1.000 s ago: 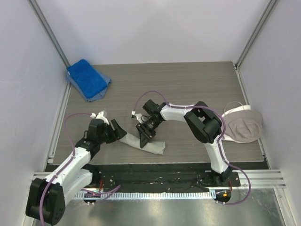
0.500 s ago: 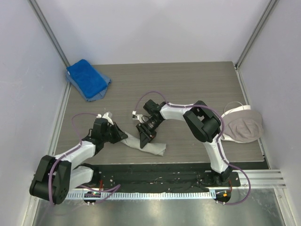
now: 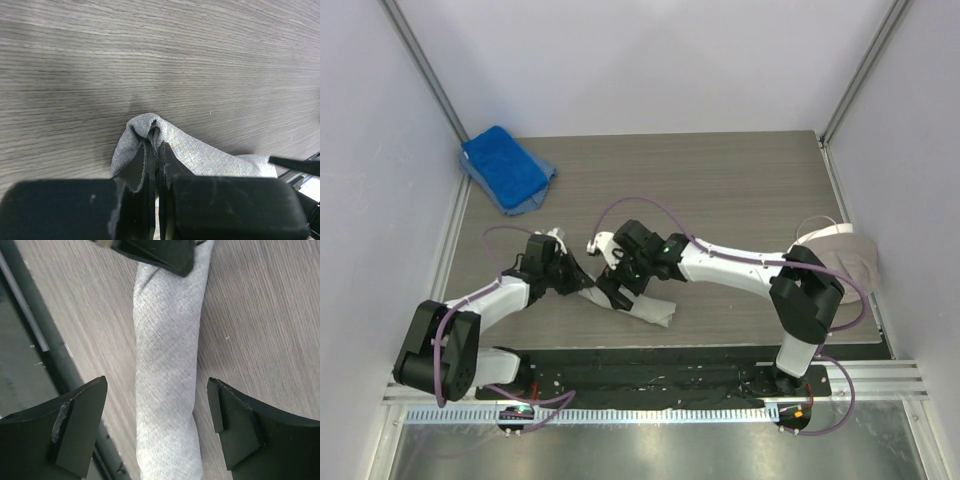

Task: Fold the napkin, place the utensils inside, and roll it up
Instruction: Roll the napkin with the utensil

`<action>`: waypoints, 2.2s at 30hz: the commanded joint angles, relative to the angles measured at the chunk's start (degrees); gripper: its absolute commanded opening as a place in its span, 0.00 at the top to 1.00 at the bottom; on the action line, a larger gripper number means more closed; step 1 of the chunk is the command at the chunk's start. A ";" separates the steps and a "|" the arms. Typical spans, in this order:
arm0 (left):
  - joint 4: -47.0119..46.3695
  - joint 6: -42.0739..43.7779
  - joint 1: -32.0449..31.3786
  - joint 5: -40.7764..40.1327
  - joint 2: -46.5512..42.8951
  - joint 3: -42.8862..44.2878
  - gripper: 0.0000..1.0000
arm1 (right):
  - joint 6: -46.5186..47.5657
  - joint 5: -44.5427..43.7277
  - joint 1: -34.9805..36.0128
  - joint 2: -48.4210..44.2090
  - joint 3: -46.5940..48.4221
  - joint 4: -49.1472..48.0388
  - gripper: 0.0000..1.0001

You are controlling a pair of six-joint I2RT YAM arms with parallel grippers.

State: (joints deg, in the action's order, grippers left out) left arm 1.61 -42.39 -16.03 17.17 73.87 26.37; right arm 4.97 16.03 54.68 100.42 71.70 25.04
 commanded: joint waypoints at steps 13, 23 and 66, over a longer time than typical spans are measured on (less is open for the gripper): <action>3.40 1.79 0.04 1.82 3.39 3.77 1.00 | 5.75 -16.74 6.85 6.80 -0.78 -3.86 0.14; 4.36 2.13 0.21 -0.99 1.99 6.75 0.46 | -0.57 -20.16 4.39 10.32 0.11 -0.87 0.51; 28.98 19.71 9.44 -22.09 -26.75 26.72 0.00 | -17.19 -20.25 -27.42 -23.59 -12.80 -22.47 0.03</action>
State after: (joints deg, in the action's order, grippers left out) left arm 28.86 -27.66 -6.98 -3.22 48.64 52.16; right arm -10.96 -0.49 32.84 83.31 65.34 11.09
